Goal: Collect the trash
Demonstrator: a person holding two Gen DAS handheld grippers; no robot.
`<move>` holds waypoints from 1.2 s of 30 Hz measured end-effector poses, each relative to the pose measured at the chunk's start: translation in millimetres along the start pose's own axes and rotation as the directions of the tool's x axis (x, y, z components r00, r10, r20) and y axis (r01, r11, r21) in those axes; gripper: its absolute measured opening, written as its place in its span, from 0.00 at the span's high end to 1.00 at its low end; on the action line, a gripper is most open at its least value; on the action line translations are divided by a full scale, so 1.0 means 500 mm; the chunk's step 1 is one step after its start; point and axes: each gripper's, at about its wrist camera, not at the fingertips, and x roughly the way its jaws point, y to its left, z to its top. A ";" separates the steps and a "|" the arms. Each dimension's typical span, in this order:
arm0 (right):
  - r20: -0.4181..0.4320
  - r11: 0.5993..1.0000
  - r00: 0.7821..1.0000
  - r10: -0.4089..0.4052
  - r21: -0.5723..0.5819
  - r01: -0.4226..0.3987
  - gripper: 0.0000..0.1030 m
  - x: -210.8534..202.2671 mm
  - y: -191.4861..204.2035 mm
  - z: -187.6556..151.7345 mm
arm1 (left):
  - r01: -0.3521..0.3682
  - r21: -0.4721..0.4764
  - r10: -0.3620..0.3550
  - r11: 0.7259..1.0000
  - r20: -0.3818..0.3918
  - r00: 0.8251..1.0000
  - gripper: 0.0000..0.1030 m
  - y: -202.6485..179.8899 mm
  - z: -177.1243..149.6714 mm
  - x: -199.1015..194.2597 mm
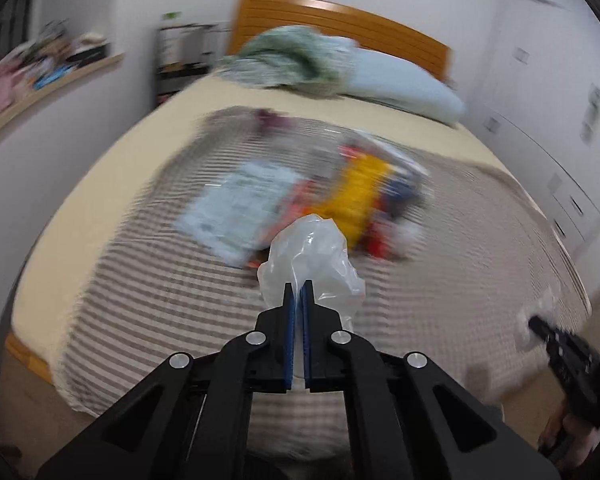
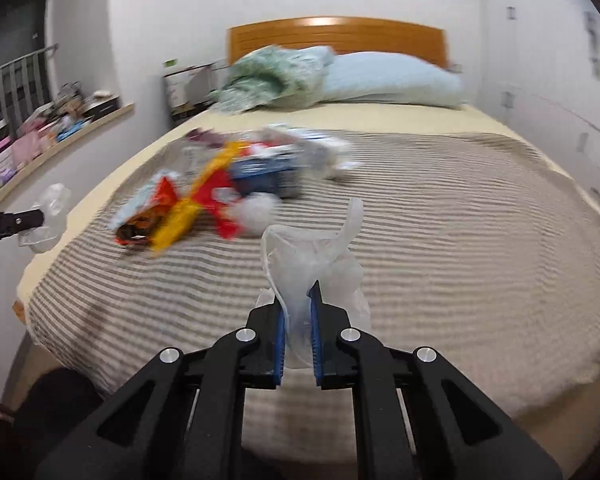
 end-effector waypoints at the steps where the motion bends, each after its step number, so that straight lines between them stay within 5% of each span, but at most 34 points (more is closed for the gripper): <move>1: 0.001 1.000 1.000 -0.028 0.009 0.028 0.90 -0.022 -0.034 -0.012 | 0.031 0.030 -0.031 0.999 -0.007 1.000 1.00 -0.044 -0.014 -0.004; 5: -0.023 0.986 0.988 -0.152 0.072 0.153 0.90 -0.115 -0.196 -0.088 | 0.198 0.117 -0.186 0.973 -0.103 0.977 1.00 -0.233 -0.083 0.015; 7: -0.038 0.974 0.979 -0.200 0.101 0.203 0.90 -0.149 -0.262 -0.129 | 0.292 0.170 -0.261 0.941 -0.181 0.948 1.00 -0.346 -0.133 0.032; 10: -0.104 0.949 0.961 -0.258 0.161 0.272 0.90 -0.184 -0.363 -0.216 | 0.415 0.293 -0.323 0.861 -0.315 0.892 1.00 -0.530 -0.227 0.072; 12: -0.185 0.931 0.944 -0.275 0.195 0.309 0.90 -0.189 -0.426 -0.285 | 0.504 0.342 -0.345 0.793 -0.430 0.834 0.99 -0.633 -0.287 0.114; 16: -0.303 0.905 0.914 -0.269 0.245 0.348 0.90 -0.177 -0.498 -0.409 | 0.570 0.420 -0.248 0.706 -0.607 0.755 0.99 -0.791 -0.412 0.209; 21: -0.405 0.872 0.884 -0.232 0.316 0.374 0.90 -0.157 -0.563 -0.519 | 0.600 0.509 -0.104 0.616 -0.703 0.704 0.99 -0.934 -0.530 0.333; 24: -0.440 0.857 0.872 -0.213 0.344 0.383 0.90 -0.138 -0.588 -0.556 | 0.594 0.535 -0.057 0.601 -0.712 0.700 0.95 -0.990 -0.568 0.410; 25: -0.450 0.853 0.869 -0.206 0.352 0.385 0.90 -0.130 -0.596 -0.566 | 0.579 0.558 -0.046 0.594 -0.695 0.717 0.89 -1.007 -0.580 0.439; 27: -0.462 0.849 0.864 -0.200 0.358 0.388 0.90 -0.113 -0.606 -0.578 | 0.529 0.607 0.002 0.593 -0.658 0.753 0.59 -1.028 -0.592 0.487; 32: -0.498 0.855 0.851 -0.169 0.355 0.377 0.90 -0.054 -0.624 -0.604 | 0.588 0.536 -0.093 0.605 -0.686 0.721 0.57 -1.003 -0.560 0.486; 36: -0.521 0.869 0.844 -0.126 0.353 0.348 0.89 0.023 -0.635 -0.614 | 0.561 0.530 -0.094 0.636 -0.668 0.738 0.57 -0.964 -0.525 0.474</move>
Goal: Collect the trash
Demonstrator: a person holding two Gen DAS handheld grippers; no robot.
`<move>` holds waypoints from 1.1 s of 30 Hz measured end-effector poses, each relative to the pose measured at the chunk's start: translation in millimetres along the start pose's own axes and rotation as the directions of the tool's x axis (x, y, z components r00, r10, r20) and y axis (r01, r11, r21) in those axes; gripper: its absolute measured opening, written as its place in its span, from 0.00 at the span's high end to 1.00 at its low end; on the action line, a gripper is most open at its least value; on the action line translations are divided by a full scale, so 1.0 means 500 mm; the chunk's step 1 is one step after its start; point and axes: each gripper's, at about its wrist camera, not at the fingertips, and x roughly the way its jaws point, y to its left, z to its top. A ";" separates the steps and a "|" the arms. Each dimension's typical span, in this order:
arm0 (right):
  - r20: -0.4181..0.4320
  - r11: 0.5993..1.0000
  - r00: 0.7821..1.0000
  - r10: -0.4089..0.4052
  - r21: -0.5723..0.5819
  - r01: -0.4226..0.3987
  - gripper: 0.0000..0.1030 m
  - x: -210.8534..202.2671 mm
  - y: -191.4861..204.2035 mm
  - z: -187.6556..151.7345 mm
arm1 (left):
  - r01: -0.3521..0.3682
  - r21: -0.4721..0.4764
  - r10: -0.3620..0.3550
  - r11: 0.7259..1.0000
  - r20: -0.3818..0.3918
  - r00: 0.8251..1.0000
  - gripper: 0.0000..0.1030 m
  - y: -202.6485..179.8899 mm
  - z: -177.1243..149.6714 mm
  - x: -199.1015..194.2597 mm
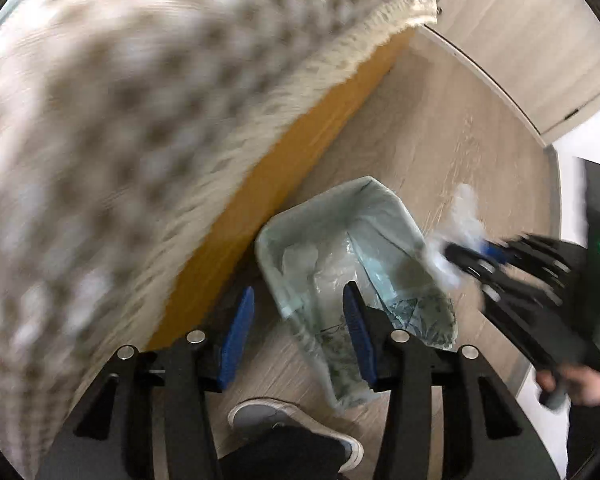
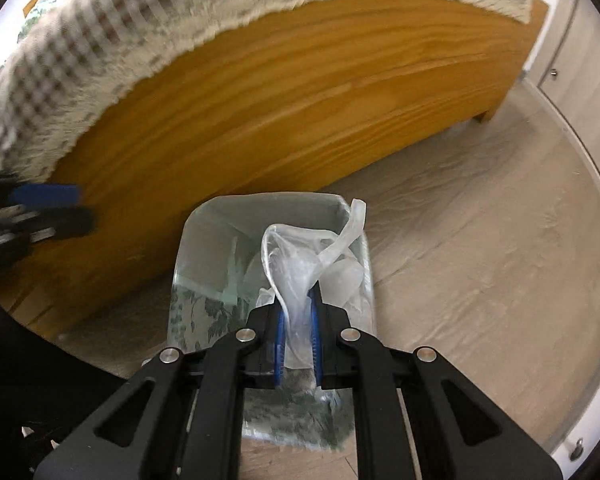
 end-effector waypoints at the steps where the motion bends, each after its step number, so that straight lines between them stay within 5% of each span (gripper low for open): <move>1: -0.007 1.000 1.000 0.001 0.000 -0.001 0.89 0.008 0.002 0.004 | 0.004 -0.008 -0.004 1.000 0.020 1.000 0.57 0.010 -0.012 -0.020; 3: -0.039 1.000 0.999 0.010 0.006 -0.010 0.77 0.052 0.000 0.023 | -0.005 -0.018 0.006 1.000 0.057 0.998 0.54 0.022 -0.027 -0.050; 4: -0.056 1.000 0.998 0.016 0.003 -0.016 0.66 0.072 -0.007 0.034 | -0.011 -0.031 0.013 0.999 0.081 0.997 0.53 0.032 -0.037 -0.070; 5: -0.071 1.000 0.997 -0.005 -0.003 0.005 0.39 0.091 -0.005 0.046 | -0.015 -0.039 0.018 0.999 0.093 0.996 0.50 0.031 -0.045 -0.081; 6: -0.073 1.000 0.997 -0.031 -0.005 0.031 0.35 0.104 -0.014 0.067 | -0.020 -0.047 0.024 0.999 0.101 0.995 0.49 0.037 -0.050 -0.093; 15: -0.055 0.995 0.997 -0.057 0.073 0.061 0.35 0.037 -0.021 0.060 | -0.049 -0.125 0.067 0.991 0.145 0.987 0.46 0.081 -0.094 -0.185; 22: -0.012 0.992 0.996 -0.089 0.094 0.090 0.35 -0.120 0.027 -0.018 | -0.018 -0.148 0.057 0.989 0.263 0.963 0.42 0.079 -0.172 -0.340; 27: 0.054 0.992 0.994 -0.097 0.080 0.093 0.35 -0.249 0.090 -0.075 | 0.003 -0.127 0.049 0.992 0.401 0.915 0.36 0.065 -0.297 -0.477; 33: 0.264 0.996 0.961 -0.077 -0.010 0.083 0.25 -0.418 0.223 -0.142 | -0.056 -0.134 0.122 0.989 0.549 0.827 0.25 0.063 -0.452 -0.655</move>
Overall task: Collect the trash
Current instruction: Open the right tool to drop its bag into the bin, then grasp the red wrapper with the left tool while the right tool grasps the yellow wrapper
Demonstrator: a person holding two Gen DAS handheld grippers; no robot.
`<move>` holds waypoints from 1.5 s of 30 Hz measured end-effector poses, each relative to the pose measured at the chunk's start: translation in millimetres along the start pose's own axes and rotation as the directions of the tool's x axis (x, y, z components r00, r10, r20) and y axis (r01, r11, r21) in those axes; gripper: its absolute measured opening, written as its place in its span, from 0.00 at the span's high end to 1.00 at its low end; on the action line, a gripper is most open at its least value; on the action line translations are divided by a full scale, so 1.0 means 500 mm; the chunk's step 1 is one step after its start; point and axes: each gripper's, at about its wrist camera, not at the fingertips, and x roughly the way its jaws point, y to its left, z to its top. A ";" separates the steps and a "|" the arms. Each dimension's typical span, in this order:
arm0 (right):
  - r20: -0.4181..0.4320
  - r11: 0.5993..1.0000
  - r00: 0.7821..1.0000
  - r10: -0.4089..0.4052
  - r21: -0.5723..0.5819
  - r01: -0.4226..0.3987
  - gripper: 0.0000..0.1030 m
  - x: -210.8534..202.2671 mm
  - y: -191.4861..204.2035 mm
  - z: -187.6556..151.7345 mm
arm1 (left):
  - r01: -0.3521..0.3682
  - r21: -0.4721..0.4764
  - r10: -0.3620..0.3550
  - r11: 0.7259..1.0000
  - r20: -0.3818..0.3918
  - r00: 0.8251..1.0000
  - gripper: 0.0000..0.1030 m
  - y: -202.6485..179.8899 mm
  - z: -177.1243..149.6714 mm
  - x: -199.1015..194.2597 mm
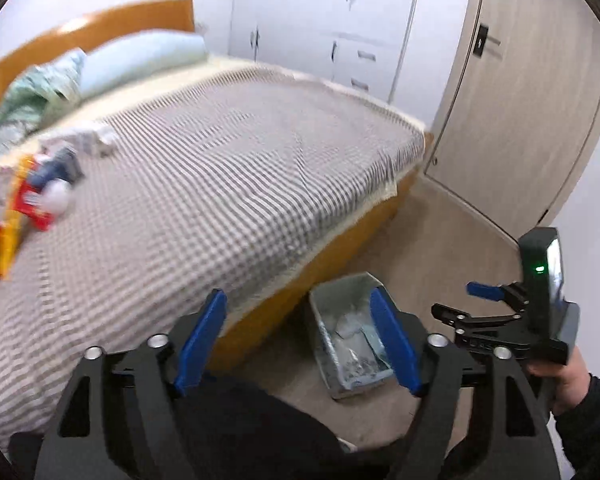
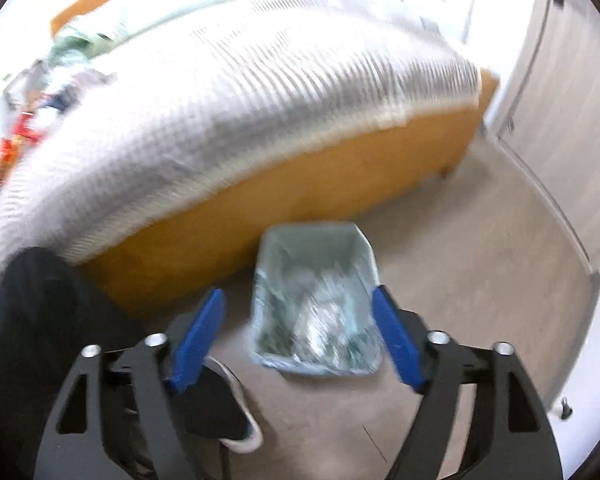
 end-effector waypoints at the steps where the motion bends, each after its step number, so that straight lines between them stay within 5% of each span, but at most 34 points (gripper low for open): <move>1: 0.055 1.000 0.998 0.026 -0.011 -0.025 0.24 -0.038 0.029 0.000 | -0.016 0.006 0.016 1.000 0.021 1.000 0.25 0.005 -0.009 -0.028; 6: 0.271 0.991 0.955 0.121 -0.088 -0.101 0.24 -0.155 0.142 0.009 | -0.123 -0.033 0.126 0.992 0.155 0.980 0.18 0.065 -0.034 -0.162; 13: 0.541 0.959 0.796 0.273 -0.215 -0.183 0.16 -0.319 0.279 0.030 | -0.260 -0.172 0.301 0.950 0.286 0.910 0.11 0.165 -0.096 -0.343; 16: 0.577 0.949 0.759 0.303 -0.255 -0.185 0.16 -0.344 0.329 0.034 | -0.318 -0.223 0.376 0.921 0.305 0.875 0.10 0.200 -0.125 -0.401; 22: 0.563 0.936 0.761 0.321 -0.312 -0.164 0.16 -0.347 0.387 0.037 | -0.347 -0.323 0.445 0.881 0.313 0.839 0.07 0.249 -0.155 -0.463; 29: 0.542 0.927 0.776 0.323 -0.347 -0.143 0.16 -0.323 0.418 0.042 | -0.379 -0.339 0.478 0.861 0.286 0.830 0.07 0.289 -0.163 -0.455; 34: 0.513 0.913 0.789 0.338 -0.382 -0.143 0.16 -0.291 0.460 0.066 | -0.417 -0.351 0.512 0.838 0.243 0.824 0.07 0.366 -0.164 -0.397; 40: 0.442 0.901 0.824 0.356 -0.397 -0.176 0.16 -0.231 0.518 0.124 | -0.488 -0.378 0.555 0.786 0.084 0.828 0.07 0.536 -0.153 -0.291; 45: 0.409 0.882 0.852 0.327 -0.457 -0.119 0.16 -0.190 0.580 0.166 | -0.552 -0.345 0.592 0.760 0.014 0.806 0.07 0.657 -0.128 -0.219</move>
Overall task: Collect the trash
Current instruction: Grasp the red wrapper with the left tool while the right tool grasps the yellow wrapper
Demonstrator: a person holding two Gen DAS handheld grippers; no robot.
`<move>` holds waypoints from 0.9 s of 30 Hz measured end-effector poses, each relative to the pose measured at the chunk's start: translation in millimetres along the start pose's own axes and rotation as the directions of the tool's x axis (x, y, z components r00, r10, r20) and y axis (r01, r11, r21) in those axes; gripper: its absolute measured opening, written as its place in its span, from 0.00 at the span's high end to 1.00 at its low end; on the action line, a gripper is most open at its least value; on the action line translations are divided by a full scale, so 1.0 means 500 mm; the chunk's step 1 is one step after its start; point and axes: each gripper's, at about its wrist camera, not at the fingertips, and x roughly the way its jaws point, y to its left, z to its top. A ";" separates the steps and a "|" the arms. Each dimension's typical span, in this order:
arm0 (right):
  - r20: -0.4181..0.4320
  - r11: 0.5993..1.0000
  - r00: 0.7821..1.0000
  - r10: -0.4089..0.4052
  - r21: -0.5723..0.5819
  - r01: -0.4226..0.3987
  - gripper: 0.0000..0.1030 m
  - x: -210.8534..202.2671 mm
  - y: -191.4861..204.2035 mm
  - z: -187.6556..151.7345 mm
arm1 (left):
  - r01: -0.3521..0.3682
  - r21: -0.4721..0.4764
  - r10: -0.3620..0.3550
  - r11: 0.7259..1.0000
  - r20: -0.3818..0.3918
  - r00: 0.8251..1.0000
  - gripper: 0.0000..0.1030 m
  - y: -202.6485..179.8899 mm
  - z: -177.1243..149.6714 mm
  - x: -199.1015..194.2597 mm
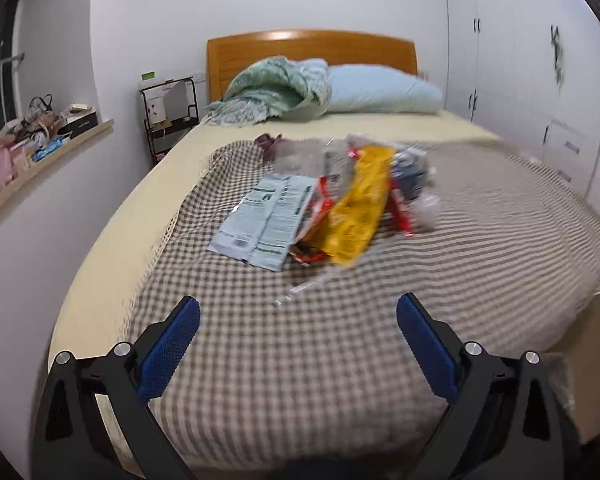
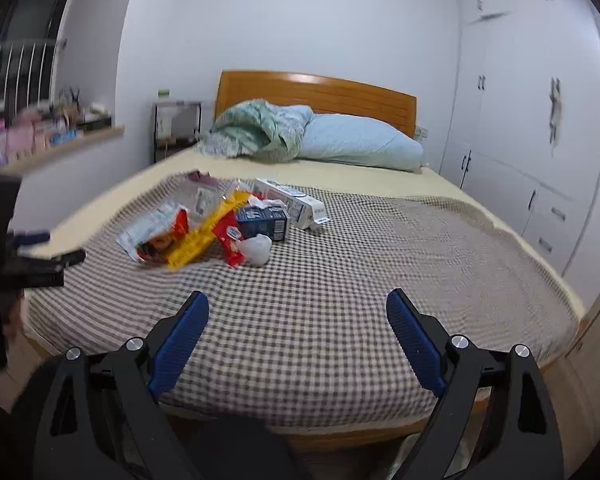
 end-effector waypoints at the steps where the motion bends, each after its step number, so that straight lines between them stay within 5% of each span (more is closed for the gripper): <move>1: -0.009 1.000 1.000 0.001 -0.022 -0.001 0.16 0.015 0.008 0.007 | 0.001 0.007 -0.001 1.000 -0.012 1.000 0.09 0.010 0.014 0.035; 4: -0.040 0.999 0.999 0.013 -0.043 -0.015 0.16 0.051 0.017 0.016 | 0.044 0.016 -0.044 0.999 -0.045 0.998 0.14 0.022 0.044 0.109; 6: -0.093 0.998 0.995 0.038 -0.038 -0.042 0.16 0.092 0.023 0.020 | 0.099 0.009 -0.098 0.995 -0.109 0.989 0.33 0.031 0.064 0.177; 9: -0.154 0.995 0.983 0.100 0.007 -0.100 0.16 0.143 0.031 0.024 | 0.122 -0.011 -0.122 0.992 -0.168 0.978 0.44 0.039 0.080 0.265; 13: -0.209 0.984 0.963 0.173 0.078 -0.160 0.16 0.214 0.050 0.032 | 0.131 0.010 -0.127 0.991 -0.194 0.973 0.48 0.038 0.095 0.348; 14: -0.216 0.983 0.960 0.178 0.079 -0.164 0.16 0.236 0.062 0.035 | 0.148 0.008 -0.144 0.989 -0.200 0.969 0.57 0.037 0.095 0.358; 16: -0.219 0.978 0.954 0.206 0.089 -0.190 0.16 0.274 0.087 0.041 | 0.193 -0.005 -0.190 0.981 -0.221 0.957 0.92 0.037 0.094 0.377; 17: -0.219 0.969 0.945 0.241 0.107 -0.223 0.16 0.303 0.106 0.048 | 0.199 -0.020 -0.198 0.980 -0.226 0.954 1.00 0.038 0.094 0.378; 20: -0.221 0.951 0.927 0.304 0.136 -0.279 0.19 0.371 0.150 0.061 | 0.273 -0.117 -0.290 0.955 -0.169 0.942 1.00 0.060 0.105 0.333; 21: -0.221 0.946 0.922 0.319 0.136 -0.294 0.31 0.401 0.172 0.066 | 0.289 -0.137 -0.307 0.947 -0.137 0.942 1.00 0.069 0.113 0.307; 27: -0.246 0.885 0.870 0.428 0.308 -0.349 0.46 0.570 0.229 0.079 | 0.202 -0.193 -0.218 0.960 -0.068 0.973 1.00 0.123 0.133 0.229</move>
